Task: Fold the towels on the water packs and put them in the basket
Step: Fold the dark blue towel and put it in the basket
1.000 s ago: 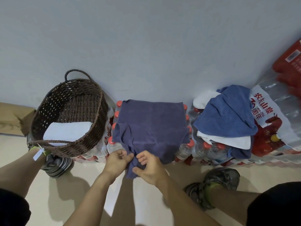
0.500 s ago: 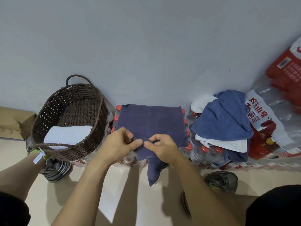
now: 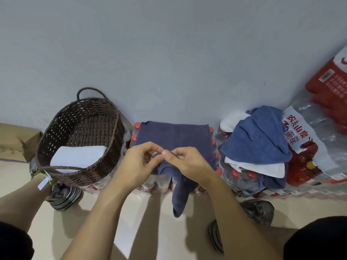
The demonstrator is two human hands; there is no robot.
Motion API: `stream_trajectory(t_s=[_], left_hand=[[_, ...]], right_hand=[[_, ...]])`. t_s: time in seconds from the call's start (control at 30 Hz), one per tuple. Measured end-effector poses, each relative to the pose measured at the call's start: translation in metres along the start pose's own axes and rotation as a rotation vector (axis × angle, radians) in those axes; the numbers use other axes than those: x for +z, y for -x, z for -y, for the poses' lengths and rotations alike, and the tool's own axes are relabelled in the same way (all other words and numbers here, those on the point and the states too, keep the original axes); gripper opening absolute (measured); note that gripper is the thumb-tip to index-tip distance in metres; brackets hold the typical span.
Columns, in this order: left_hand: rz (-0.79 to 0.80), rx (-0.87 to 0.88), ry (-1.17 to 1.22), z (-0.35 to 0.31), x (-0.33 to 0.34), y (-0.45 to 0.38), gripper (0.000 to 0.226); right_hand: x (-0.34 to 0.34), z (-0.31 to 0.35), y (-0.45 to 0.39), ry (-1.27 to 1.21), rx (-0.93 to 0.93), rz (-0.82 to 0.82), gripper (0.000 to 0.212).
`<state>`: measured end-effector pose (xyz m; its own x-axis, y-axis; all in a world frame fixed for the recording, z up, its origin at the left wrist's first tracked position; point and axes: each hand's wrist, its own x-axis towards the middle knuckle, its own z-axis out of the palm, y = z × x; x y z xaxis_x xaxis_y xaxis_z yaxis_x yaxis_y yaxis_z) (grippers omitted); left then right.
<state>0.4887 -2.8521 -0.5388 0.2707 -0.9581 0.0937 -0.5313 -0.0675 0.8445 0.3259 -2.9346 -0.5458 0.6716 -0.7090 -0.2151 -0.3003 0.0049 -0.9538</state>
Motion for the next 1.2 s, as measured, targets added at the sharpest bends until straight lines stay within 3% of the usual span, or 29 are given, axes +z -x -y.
stream_trajectory(t_s=[0.2, 0.37, 0.43, 0.57, 0.73, 0.87, 0.9, 1.07, 1.2], left_hand=[[-0.108, -0.031, -0.053, 0.012, -0.019, -0.008, 0.017], [-0.194, -0.004, -0.079, 0.006, -0.026, -0.009, 0.049], [-0.178, -0.04, 0.016, 0.004, -0.028, -0.01, 0.066], [-0.023, -0.144, 0.346, -0.002, -0.024, -0.008, 0.086], [-0.15, -0.184, 0.421, 0.0, -0.02, -0.01, 0.063], [-0.196, -0.213, 0.413, 0.009, -0.024, -0.013, 0.065], [-0.225, -0.226, 0.379, 0.011, -0.024, -0.014, 0.064], [-0.255, -0.217, -0.028, 0.028, -0.028, -0.014, 0.049], [-0.2, -0.316, -0.022, 0.035, -0.022, -0.011, 0.058]], right_hand=[[-0.028, 0.021, 0.009, 0.192, 0.08, 0.125, 0.04], [-0.049, 0.038, 0.019, 0.232, 0.018, 0.097, 0.024], [-0.059, 0.043, 0.023, 0.303, 0.091, 0.131, 0.022], [-0.073, 0.047, 0.031, 0.523, 0.299, 0.203, 0.039], [-0.091, 0.043, 0.039, 0.561, 0.423, 0.221, 0.044], [-0.098, 0.035, 0.045, 0.199, 0.357, 0.235, 0.01], [-0.101, 0.032, 0.045, 0.161, 0.343, 0.211, 0.01], [-0.109, 0.015, 0.043, 0.34, 0.437, -0.019, 0.035], [-0.109, 0.005, 0.038, 0.32, 0.376, -0.191, 0.048]])
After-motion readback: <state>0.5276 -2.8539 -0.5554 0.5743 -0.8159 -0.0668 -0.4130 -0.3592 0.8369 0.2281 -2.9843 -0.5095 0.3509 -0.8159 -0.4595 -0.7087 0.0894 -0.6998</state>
